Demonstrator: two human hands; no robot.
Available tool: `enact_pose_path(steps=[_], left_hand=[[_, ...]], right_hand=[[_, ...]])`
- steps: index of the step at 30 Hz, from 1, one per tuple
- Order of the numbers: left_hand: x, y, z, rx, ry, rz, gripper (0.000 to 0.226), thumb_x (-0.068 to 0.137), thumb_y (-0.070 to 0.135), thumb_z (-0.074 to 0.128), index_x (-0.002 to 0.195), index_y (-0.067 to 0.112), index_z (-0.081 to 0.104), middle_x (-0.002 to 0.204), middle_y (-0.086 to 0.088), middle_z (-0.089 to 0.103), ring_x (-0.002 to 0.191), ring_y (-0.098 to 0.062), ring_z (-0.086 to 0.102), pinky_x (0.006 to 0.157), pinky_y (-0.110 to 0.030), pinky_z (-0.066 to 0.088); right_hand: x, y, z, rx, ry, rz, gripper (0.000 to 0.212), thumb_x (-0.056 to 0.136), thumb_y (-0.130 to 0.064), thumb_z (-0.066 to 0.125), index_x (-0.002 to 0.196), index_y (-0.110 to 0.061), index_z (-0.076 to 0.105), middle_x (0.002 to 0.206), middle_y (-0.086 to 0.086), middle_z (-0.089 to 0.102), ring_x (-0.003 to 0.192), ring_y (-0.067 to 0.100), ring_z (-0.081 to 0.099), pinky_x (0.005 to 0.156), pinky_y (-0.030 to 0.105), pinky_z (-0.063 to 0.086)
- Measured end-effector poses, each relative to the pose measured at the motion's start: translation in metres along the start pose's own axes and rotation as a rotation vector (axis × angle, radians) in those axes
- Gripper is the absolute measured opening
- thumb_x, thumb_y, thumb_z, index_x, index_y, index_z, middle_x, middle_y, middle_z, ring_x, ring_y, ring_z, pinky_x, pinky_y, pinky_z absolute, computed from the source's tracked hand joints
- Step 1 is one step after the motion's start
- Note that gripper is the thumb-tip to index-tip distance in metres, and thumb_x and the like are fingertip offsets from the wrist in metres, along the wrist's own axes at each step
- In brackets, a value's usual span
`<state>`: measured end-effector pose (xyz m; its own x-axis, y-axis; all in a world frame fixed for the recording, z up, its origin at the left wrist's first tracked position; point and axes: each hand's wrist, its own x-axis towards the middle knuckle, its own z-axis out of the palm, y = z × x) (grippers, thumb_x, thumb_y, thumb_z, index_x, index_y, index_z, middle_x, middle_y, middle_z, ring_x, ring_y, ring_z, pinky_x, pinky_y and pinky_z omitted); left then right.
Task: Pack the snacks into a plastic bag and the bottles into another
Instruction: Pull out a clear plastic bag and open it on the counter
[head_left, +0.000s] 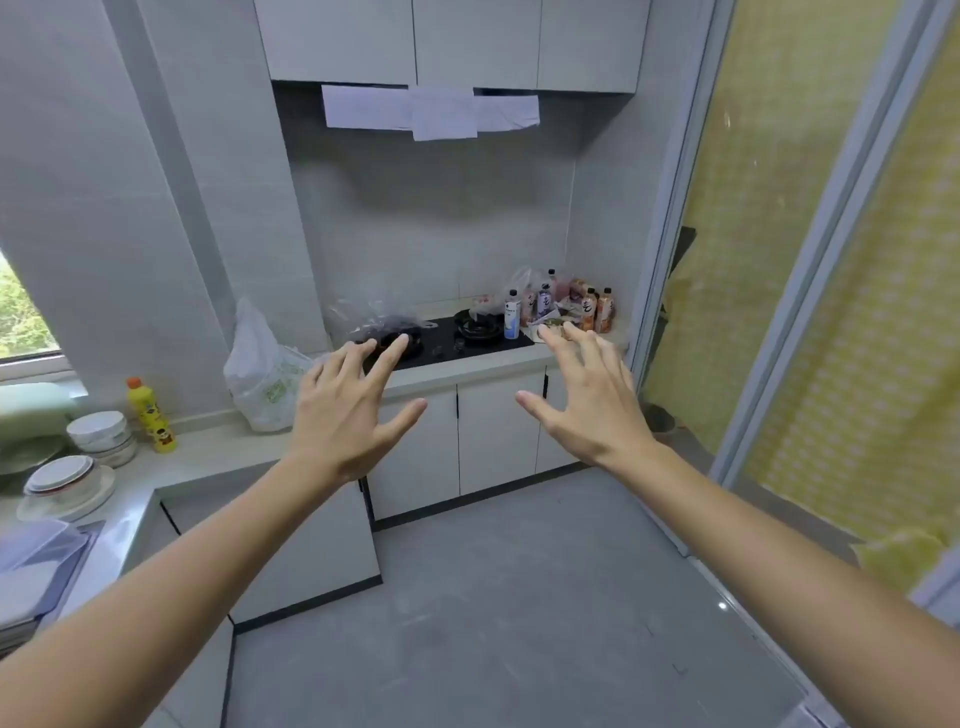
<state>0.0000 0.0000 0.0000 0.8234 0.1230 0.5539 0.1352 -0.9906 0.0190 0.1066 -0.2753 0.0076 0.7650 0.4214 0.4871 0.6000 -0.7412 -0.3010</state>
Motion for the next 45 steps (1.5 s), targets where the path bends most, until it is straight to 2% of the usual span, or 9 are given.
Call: enact_pose_path(steps=[5, 15, 24, 30, 38, 45], left_hand=[[0.022, -0.004, 0.049, 0.038, -0.063, 0.061, 0.080, 0.091, 0.077, 0.026, 0.160, 0.039, 0.017, 0.149, -0.006, 0.047, 0.140, -0.027, 0.039, 0.110, -0.050, 0.037], [0.127, -0.034, 0.158, -0.075, -0.067, 0.069, 0.082, 0.089, 0.078, 0.030, 0.160, 0.040, 0.014, 0.156, -0.008, 0.041, 0.148, -0.029, 0.031, 0.114, -0.053, 0.033], [0.205, -0.076, 0.221, -0.154, -0.105, 0.050, 0.081, 0.089, 0.079, 0.029, 0.159, 0.041, 0.018, 0.153, -0.007, 0.043, 0.146, -0.027, 0.032, 0.115, -0.054, 0.033], [0.260, -0.071, 0.254, -0.180, -0.096, 0.092, 0.080, 0.089, 0.077, 0.031, 0.159, 0.039, 0.022, 0.151, -0.007, 0.044, 0.145, -0.027, 0.033, 0.113, -0.053, 0.033], [0.349, -0.035, 0.327, -0.189, -0.164, 0.147, 0.081, 0.089, 0.079, 0.029, 0.159, 0.041, 0.018, 0.153, -0.006, 0.041, 0.146, -0.026, 0.031, 0.113, -0.054, 0.033], [0.462, -0.006, 0.386, -0.093, -0.129, 0.175, 0.078, 0.090, 0.077, 0.031, 0.158, 0.039, 0.023, 0.147, -0.004, 0.044, 0.141, -0.025, 0.036, 0.112, -0.051, 0.035]], right_hand=[[0.024, 0.019, 0.034, -0.043, -0.012, 0.025, 0.086, 0.089, -0.072, 0.050, 0.161, -0.038, 0.019, 0.168, 0.001, 0.022, 0.156, 0.025, 0.014, 0.124, 0.056, 0.022], [0.113, 0.061, 0.105, -0.101, -0.073, 0.127, 0.083, 0.091, -0.069, 0.050, 0.161, -0.037, 0.020, 0.169, -0.001, 0.020, 0.156, 0.025, 0.010, 0.126, 0.054, 0.016], [0.187, 0.072, 0.159, -0.115, -0.044, 0.185, 0.082, 0.090, -0.072, 0.047, 0.161, -0.038, 0.021, 0.169, 0.000, 0.022, 0.156, 0.025, 0.013, 0.125, 0.053, 0.019], [0.233, 0.104, 0.180, -0.143, -0.034, 0.207, 0.083, 0.090, -0.073, 0.044, 0.161, -0.035, 0.023, 0.168, 0.001, 0.023, 0.155, 0.027, 0.015, 0.125, 0.054, 0.021], [0.303, 0.188, 0.214, -0.120, -0.022, 0.232, 0.082, 0.089, -0.073, 0.044, 0.160, -0.036, 0.024, 0.167, -0.001, 0.026, 0.154, 0.026, 0.018, 0.123, 0.055, 0.026], [0.389, 0.310, 0.226, -0.076, -0.016, 0.263, 0.083, 0.087, -0.076, 0.042, 0.159, -0.038, 0.023, 0.163, -0.003, 0.031, 0.150, 0.026, 0.026, 0.116, 0.058, 0.036]])
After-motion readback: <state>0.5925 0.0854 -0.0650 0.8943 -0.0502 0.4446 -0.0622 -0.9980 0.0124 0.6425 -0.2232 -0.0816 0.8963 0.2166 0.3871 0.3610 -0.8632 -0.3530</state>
